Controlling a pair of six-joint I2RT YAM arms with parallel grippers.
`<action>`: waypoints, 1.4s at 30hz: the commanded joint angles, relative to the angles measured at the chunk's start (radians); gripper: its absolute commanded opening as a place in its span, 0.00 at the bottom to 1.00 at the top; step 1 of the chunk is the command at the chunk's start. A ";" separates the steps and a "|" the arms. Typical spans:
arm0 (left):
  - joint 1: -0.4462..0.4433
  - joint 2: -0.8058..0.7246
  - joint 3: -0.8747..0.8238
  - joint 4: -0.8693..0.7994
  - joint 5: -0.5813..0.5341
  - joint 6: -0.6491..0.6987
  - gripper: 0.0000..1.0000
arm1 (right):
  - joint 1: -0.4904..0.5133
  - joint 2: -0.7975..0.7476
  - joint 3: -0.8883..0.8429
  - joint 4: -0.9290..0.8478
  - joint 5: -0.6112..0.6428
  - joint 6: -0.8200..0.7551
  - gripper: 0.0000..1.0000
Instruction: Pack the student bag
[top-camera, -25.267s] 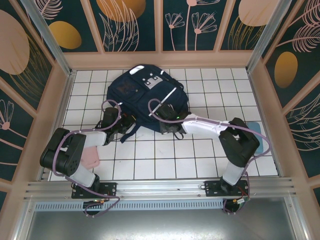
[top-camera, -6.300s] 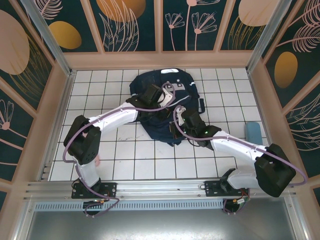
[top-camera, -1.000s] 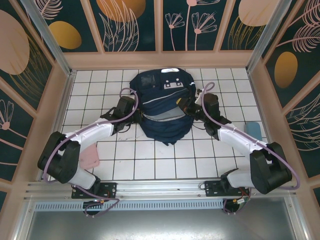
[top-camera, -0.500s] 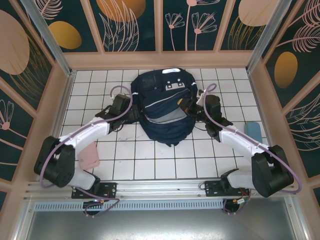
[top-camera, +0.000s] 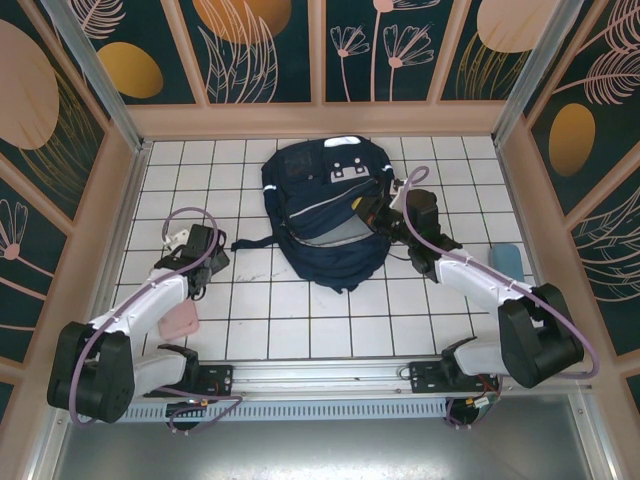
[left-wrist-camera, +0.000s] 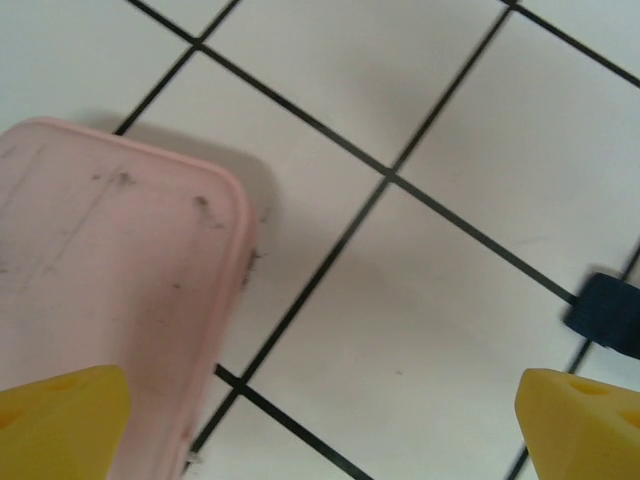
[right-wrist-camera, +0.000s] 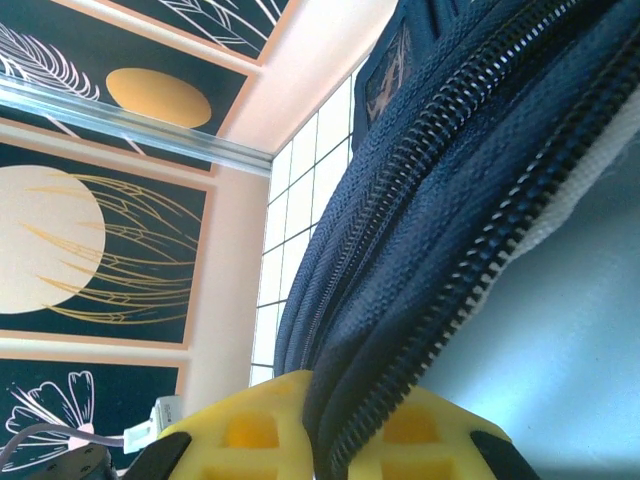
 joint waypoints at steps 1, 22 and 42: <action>0.036 -0.003 -0.024 -0.021 -0.042 -0.044 0.99 | 0.010 0.011 0.035 0.069 -0.004 -0.011 0.05; 0.027 0.042 -0.063 0.184 0.494 0.035 0.91 | 0.014 0.035 0.053 0.041 0.016 -0.017 0.06; 0.091 0.019 0.035 0.047 0.252 0.139 0.99 | 0.013 -0.012 0.012 -0.036 0.066 -0.039 0.06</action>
